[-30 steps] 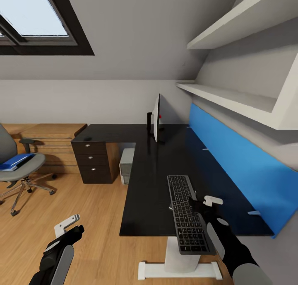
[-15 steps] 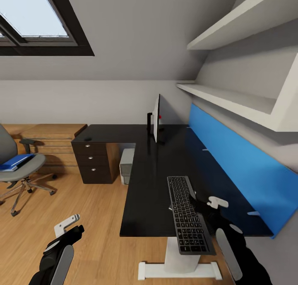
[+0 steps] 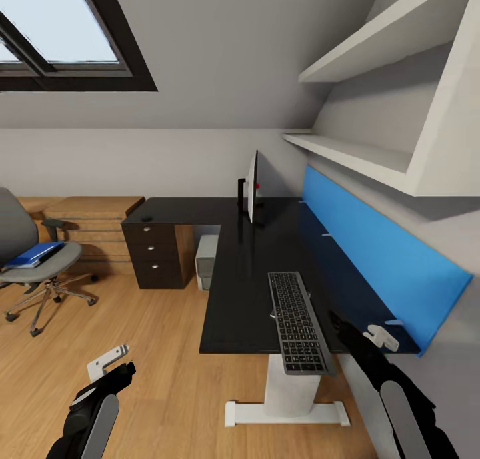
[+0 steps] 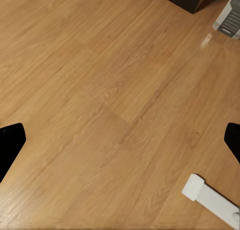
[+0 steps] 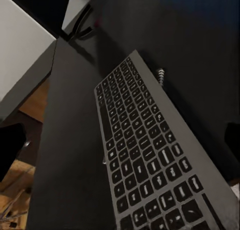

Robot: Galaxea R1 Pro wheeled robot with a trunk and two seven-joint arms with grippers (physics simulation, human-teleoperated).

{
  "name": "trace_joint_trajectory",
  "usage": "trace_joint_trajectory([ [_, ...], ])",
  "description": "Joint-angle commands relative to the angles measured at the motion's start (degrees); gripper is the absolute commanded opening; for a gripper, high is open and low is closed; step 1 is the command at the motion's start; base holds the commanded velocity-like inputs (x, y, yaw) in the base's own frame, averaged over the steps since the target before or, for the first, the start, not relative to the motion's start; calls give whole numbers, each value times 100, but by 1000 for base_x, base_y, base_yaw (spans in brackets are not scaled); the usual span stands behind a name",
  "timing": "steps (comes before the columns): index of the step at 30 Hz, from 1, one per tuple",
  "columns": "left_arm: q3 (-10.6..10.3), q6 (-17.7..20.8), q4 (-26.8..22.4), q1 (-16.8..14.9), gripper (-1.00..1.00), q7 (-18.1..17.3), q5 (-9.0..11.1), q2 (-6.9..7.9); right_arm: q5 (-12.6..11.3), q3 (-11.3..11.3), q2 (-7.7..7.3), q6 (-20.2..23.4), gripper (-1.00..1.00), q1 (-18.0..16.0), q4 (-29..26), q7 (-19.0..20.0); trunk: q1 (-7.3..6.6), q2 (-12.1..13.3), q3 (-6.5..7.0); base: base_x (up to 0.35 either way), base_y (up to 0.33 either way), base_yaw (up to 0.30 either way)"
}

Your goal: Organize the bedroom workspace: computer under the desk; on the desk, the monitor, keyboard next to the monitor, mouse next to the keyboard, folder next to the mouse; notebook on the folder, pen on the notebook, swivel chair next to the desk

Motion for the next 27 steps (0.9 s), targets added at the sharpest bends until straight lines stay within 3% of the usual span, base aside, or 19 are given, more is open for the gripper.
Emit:
trace_joint_trajectory([
  [1,5,13,-8,-4,100,36,58,-3,-84,-8,0,29,100,2,-19,-22,-3,-5,-7,-334,68,0],
  [2,5,6,-17,-4,100,43,55,-9,-236,-25,7,-6,100,30,20,-17,-3,-5,-7,-318,164,0],
  [13,-94,-88,-114,3,100,41,13,-27,-244,-15,10,-25,100,31,53,2,-3,-5,-7,-263,189,0],
  [27,-357,-52,-693,-3,100,75,10,-55,-216,-6,7,-44,100,31,171,-5,19,-45,-25,-43,33,0],
])
